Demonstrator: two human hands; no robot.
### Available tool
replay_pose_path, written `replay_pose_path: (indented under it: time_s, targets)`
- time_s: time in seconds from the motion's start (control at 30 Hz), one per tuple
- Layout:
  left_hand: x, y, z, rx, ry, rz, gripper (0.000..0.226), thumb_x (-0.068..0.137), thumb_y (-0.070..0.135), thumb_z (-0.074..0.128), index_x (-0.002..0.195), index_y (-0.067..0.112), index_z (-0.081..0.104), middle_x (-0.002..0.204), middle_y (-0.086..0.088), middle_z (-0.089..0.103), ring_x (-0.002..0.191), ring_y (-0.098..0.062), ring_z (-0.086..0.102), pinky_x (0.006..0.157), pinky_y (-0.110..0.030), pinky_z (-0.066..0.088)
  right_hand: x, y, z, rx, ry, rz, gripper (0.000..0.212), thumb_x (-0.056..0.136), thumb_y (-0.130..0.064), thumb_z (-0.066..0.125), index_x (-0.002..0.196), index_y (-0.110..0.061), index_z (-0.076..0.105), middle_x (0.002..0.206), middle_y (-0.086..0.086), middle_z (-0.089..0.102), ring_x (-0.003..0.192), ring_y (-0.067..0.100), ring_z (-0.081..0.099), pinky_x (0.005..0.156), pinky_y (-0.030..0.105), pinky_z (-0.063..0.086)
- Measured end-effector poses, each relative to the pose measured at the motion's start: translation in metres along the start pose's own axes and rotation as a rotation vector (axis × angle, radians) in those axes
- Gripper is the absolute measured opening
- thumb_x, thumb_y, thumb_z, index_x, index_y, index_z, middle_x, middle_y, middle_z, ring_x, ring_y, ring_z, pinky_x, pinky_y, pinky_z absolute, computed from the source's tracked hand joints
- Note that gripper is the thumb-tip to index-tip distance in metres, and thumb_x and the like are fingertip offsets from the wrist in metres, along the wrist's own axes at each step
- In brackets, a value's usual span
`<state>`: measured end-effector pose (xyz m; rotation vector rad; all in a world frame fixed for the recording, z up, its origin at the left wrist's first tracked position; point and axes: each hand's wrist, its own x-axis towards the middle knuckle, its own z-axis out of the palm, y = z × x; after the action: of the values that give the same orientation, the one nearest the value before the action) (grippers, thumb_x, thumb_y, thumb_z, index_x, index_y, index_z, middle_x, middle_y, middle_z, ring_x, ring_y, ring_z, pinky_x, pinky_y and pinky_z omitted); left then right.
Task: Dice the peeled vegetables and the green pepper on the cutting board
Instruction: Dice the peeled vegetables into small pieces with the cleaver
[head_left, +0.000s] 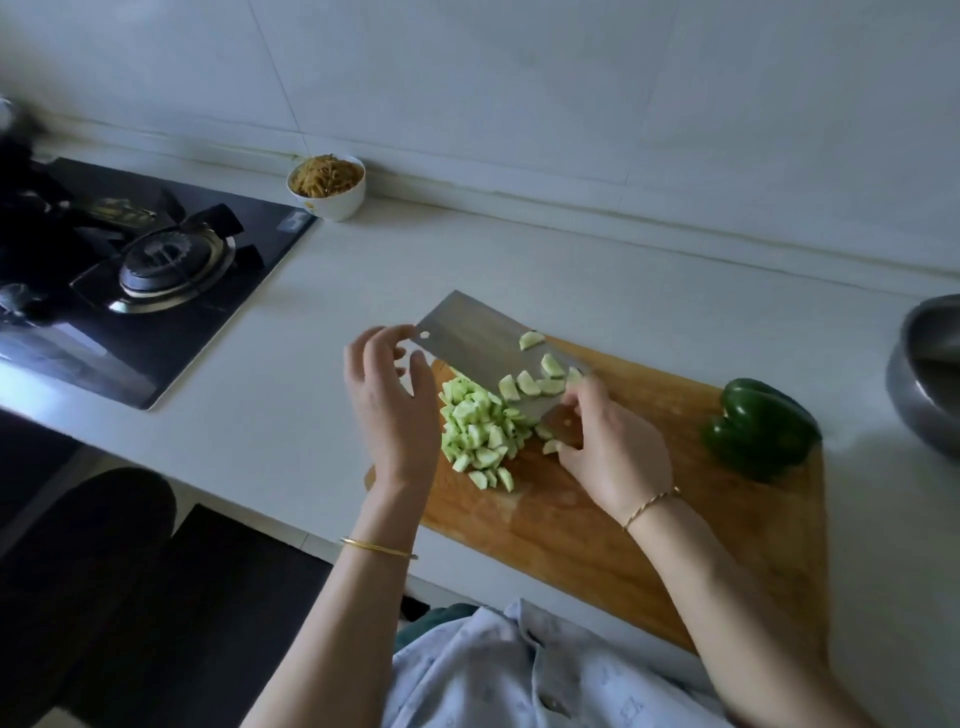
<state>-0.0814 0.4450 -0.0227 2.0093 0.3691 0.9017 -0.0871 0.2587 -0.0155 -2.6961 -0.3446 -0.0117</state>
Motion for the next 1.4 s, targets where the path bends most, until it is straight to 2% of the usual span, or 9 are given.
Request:
replay_pose_path:
  time_s: [0.07,0.17,0.3,0.5,0.7,0.83,0.97,1.3,1.4]
  targets:
    - [0.000,0.007,0.012,0.028,-0.141,0.123,0.022,0.089,0.009,0.053,0.110,0.009,0.063,0.112,-0.001,0.052,0.103,-0.023,0.053,0.088,-0.035,0.049,-0.002,0.003,0.003,-0.037,0.024,-0.015,0.037,0.082,-0.022,0.074,0.112,-0.016,0.052,0.099,-0.002,0.069,0.083,0.019,0.069,0.058,0.028,0.049]
    - [-0.004,0.015,0.034,0.126,-0.375,0.283,0.029,0.089,0.020,0.057,0.116,0.012,0.064,0.120,-0.005,0.057,0.114,-0.023,0.047,0.098,-0.036,0.040,-0.005,0.004,0.007,-0.080,0.084,-0.069,0.039,0.069,-0.018,0.084,0.098,-0.014,0.058,0.079,-0.001,0.069,0.066,0.019,0.068,0.046,0.024,0.042]
    - [-0.018,0.014,0.062,0.182,-0.548,0.464,0.035,0.088,0.038,0.052,0.113,0.019,0.066,0.122,-0.007,0.057,0.119,-0.024,0.040,0.098,-0.043,0.039,-0.006,0.006,0.007,-0.114,0.070,-0.060,0.036,0.077,-0.019,0.077,0.105,-0.014,0.056,0.093,0.001,0.070,0.081,0.021,0.069,0.055,0.029,0.047]
    - [-0.023,0.000,0.079,0.152,-0.612,0.561,0.027,0.092,0.034,0.050,0.095,0.016,0.069,0.111,-0.007,0.058,0.111,-0.026,0.046,0.092,-0.037,0.043,-0.007,0.010,0.008,-0.134,0.045,-0.046,0.031,0.084,-0.023,0.071,0.106,-0.016,0.050,0.094,-0.001,0.068,0.082,0.019,0.067,0.055,0.025,0.037]
    - [-0.025,-0.005,0.080,0.193,-0.658,0.528,0.031,0.093,0.034,0.044,0.093,0.012,0.067,0.108,-0.006,0.060,0.106,-0.029,0.051,0.086,-0.027,0.041,-0.006,0.012,0.010,-0.126,0.019,-0.023,0.028,0.085,-0.022,0.070,0.104,-0.015,0.050,0.092,-0.001,0.068,0.079,0.019,0.067,0.054,0.024,0.035]
    - [-0.018,-0.016,0.077,0.234,-0.703,0.493,0.034,0.093,0.035,0.043,0.095,0.010,0.065,0.105,-0.007,0.060,0.103,-0.030,0.052,0.084,-0.035,0.047,-0.005,0.018,0.012,-0.132,0.020,0.022,0.027,0.084,-0.020,0.071,0.099,-0.015,0.049,0.084,-0.001,0.066,0.073,0.019,0.065,0.051,0.024,0.034]
    - [-0.015,-0.024,0.075,0.294,-0.687,0.501,0.018,0.090,0.022,0.062,0.098,0.006,0.066,0.106,-0.011,0.062,0.104,-0.035,0.055,0.085,-0.040,0.049,-0.004,0.020,0.015,-0.136,0.018,0.037,0.029,0.082,-0.019,0.073,0.100,-0.015,0.051,0.082,-0.001,0.066,0.070,0.019,0.065,0.050,0.023,0.035]
    - [-0.016,-0.038,0.065,0.346,-0.651,0.472,0.018,0.090,0.019,0.062,0.102,0.006,0.065,0.106,-0.011,0.061,0.104,-0.032,0.055,0.087,-0.037,0.049,-0.003,0.026,0.020,-0.184,0.043,0.085,0.030,0.077,-0.014,0.077,0.097,-0.014,0.055,0.074,0.001,0.066,0.063,0.020,0.064,0.047,0.020,0.027]
    - [-0.016,-0.038,0.063,0.350,-0.650,0.445,0.017,0.089,0.016,0.064,0.102,0.005,0.065,0.104,-0.011,0.062,0.103,-0.032,0.056,0.086,-0.037,0.050,-0.004,0.027,0.019,-0.207,0.032,0.093,0.027,0.080,-0.013,0.073,0.099,-0.013,0.054,0.077,0.002,0.065,0.066,0.020,0.063,0.048,0.023,0.031]
